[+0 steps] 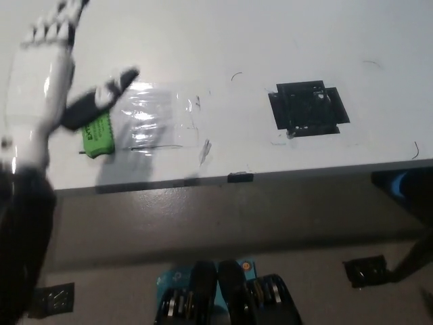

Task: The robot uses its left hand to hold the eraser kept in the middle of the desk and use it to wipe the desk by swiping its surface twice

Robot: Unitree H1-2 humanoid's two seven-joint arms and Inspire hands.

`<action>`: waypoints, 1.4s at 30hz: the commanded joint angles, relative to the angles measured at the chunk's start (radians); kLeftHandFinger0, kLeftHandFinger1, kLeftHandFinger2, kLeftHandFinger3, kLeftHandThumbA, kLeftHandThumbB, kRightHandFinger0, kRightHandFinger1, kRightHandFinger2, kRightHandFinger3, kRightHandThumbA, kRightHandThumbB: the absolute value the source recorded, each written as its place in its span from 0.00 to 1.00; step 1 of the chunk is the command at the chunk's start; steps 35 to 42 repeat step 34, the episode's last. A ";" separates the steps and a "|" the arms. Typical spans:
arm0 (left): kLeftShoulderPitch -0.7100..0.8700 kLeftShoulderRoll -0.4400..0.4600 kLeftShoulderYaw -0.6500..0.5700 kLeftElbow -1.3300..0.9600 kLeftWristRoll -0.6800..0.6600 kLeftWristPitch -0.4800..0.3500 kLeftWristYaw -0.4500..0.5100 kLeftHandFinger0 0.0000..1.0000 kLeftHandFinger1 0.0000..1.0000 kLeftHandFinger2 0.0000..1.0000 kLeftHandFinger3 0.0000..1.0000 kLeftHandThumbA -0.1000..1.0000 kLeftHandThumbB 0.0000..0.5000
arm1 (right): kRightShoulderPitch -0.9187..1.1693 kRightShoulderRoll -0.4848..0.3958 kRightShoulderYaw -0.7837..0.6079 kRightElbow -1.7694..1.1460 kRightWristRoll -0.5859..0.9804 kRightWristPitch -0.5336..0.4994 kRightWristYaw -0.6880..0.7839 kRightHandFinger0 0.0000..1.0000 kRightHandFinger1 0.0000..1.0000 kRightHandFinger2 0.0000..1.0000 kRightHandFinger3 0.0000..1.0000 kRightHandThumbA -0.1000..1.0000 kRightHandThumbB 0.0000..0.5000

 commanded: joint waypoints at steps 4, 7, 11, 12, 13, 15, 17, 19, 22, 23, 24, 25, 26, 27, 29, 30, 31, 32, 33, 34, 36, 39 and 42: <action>0.244 -0.083 0.057 -0.073 -0.031 -0.095 0.108 1.00 1.00 1.00 1.00 1.00 0.92 | -0.006 -0.039 0.007 -0.033 0.006 0.006 0.018 1.00 1.00 0.93 1.00 1.00 0.34; 0.400 -0.126 0.056 -0.085 -0.071 -0.155 0.140 1.00 1.00 1.00 1.00 1.00 0.74 | -0.014 -0.035 0.004 -0.031 0.011 0.017 0.009 1.00 1.00 0.90 1.00 1.00 0.40; 0.496 -0.150 0.068 -0.057 -0.111 -0.221 0.173 1.00 1.00 1.00 1.00 1.00 0.73 | -0.019 -0.033 0.008 -0.025 0.010 0.008 0.011 1.00 1.00 0.93 1.00 1.00 0.33; 0.509 -0.158 0.075 -0.047 -0.121 -0.240 0.179 1.00 1.00 1.00 1.00 1.00 0.73 | -0.018 -0.034 0.010 -0.022 0.008 0.004 0.012 1.00 1.00 0.93 1.00 1.00 0.33; 0.544 -0.175 0.084 -0.027 -0.141 -0.248 0.192 1.00 1.00 1.00 1.00 1.00 0.79 | -0.011 -0.040 0.016 -0.023 -0.008 -0.003 0.013 1.00 1.00 0.92 1.00 1.00 0.31; 0.569 -0.202 0.104 -0.014 -0.204 -0.261 0.189 1.00 1.00 1.00 1.00 1.00 0.81 | -0.005 -0.041 0.019 -0.018 -0.005 -0.014 0.019 1.00 1.00 0.92 1.00 1.00 0.32; 0.572 -0.236 0.133 0.059 -0.298 -0.333 0.213 1.00 1.00 1.00 1.00 1.00 0.79 | -0.009 -0.039 0.019 -0.009 0.000 -0.021 0.016 1.00 1.00 0.90 1.00 1.00 0.36; 0.564 -0.247 0.151 0.109 -0.338 -0.383 0.216 1.00 1.00 1.00 1.00 1.00 0.78 | -0.006 -0.036 0.022 -0.011 0.011 -0.014 0.023 1.00 1.00 0.89 1.00 1.00 0.37; 0.541 -0.267 0.174 0.243 -0.440 -0.436 0.183 1.00 1.00 1.00 1.00 1.00 0.54 | -0.010 -0.038 0.025 -0.001 -0.002 -0.015 0.016 1.00 1.00 0.87 1.00 1.00 0.38; 0.534 -0.286 0.192 0.282 -0.522 -0.425 0.149 1.00 1.00 1.00 1.00 1.00 0.56 | -0.007 -0.040 0.026 -0.004 0.002 -0.014 0.021 1.00 1.00 0.89 1.00 1.00 0.36; 0.526 -0.304 0.213 0.323 -0.587 -0.430 0.130 1.00 1.00 1.00 1.00 1.00 0.56 | -0.004 -0.039 0.026 -0.011 0.006 -0.008 0.023 1.00 1.00 0.89 1.00 1.00 0.34; 0.520 -0.324 0.244 0.329 -0.697 -0.387 0.081 1.00 1.00 1.00 1.00 1.00 0.55 | -0.004 -0.041 0.028 -0.010 -0.003 -0.010 0.020 1.00 1.00 0.89 1.00 1.00 0.36; 0.518 -0.333 0.259 0.331 -0.743 -0.370 0.056 1.00 1.00 1.00 1.00 1.00 0.55 | -0.003 -0.041 0.029 -0.010 -0.007 -0.011 0.018 1.00 1.00 0.88 1.00 1.00 0.36; 0.513 -0.354 0.288 0.323 -0.793 -0.330 0.050 1.00 1.00 1.00 1.00 1.00 0.56 | -0.001 -0.043 0.031 -0.012 -0.004 -0.009 0.024 1.00 1.00 0.89 1.00 1.00 0.36; 0.495 -0.361 0.320 0.354 -0.823 -0.309 0.046 1.00 1.00 1.00 1.00 1.00 0.47 | -0.004 -0.041 0.027 -0.015 0.011 0.014 0.024 1.00 1.00 0.89 1.00 1.00 0.33; 0.491 -0.359 0.326 0.356 -0.831 -0.300 0.037 1.00 1.00 1.00 1.00 1.00 0.53 | -0.001 -0.036 0.026 -0.016 0.015 0.011 0.023 1.00 1.00 0.90 1.00 1.00 0.31; 0.488 -0.360 0.333 0.358 -0.843 -0.297 0.029 1.00 1.00 1.00 1.00 1.00 0.55 | 0.000 -0.033 0.025 -0.016 0.018 0.011 0.022 1.00 1.00 0.90 1.00 1.00 0.30; 0.486 -0.366 0.340 0.358 -0.845 -0.300 0.031 1.00 1.00 1.00 1.00 1.00 0.57 | -0.003 -0.036 0.028 -0.007 0.015 0.000 0.025 1.00 1.00 0.90 1.00 1.00 0.32; 0.485 -0.367 0.341 0.353 -0.840 -0.298 0.033 1.00 1.00 1.00 1.00 1.00 0.54 | -0.003 -0.037 0.030 -0.005 0.010 -0.002 0.025 1.00 1.00 0.90 1.00 1.00 0.34; 0.485 -0.367 0.341 0.353 -0.840 -0.298 0.033 1.00 1.00 1.00 1.00 1.00 0.54 | -0.003 -0.037 0.030 -0.005 0.010 -0.002 0.025 1.00 1.00 0.90 1.00 1.00 0.34; 0.485 -0.367 0.341 0.353 -0.840 -0.298 0.033 1.00 1.00 1.00 1.00 1.00 0.54 | -0.003 -0.037 0.030 -0.005 0.010 -0.002 0.025 1.00 1.00 0.90 1.00 1.00 0.34; 0.485 -0.367 0.341 0.353 -0.840 -0.298 0.033 1.00 1.00 1.00 1.00 1.00 0.54 | -0.003 -0.037 0.030 -0.005 0.010 -0.002 0.025 1.00 1.00 0.90 1.00 1.00 0.34; 0.485 -0.367 0.341 0.353 -0.840 -0.298 0.033 1.00 1.00 1.00 1.00 1.00 0.54 | -0.003 -0.037 0.030 -0.005 0.010 -0.002 0.025 1.00 1.00 0.90 1.00 1.00 0.34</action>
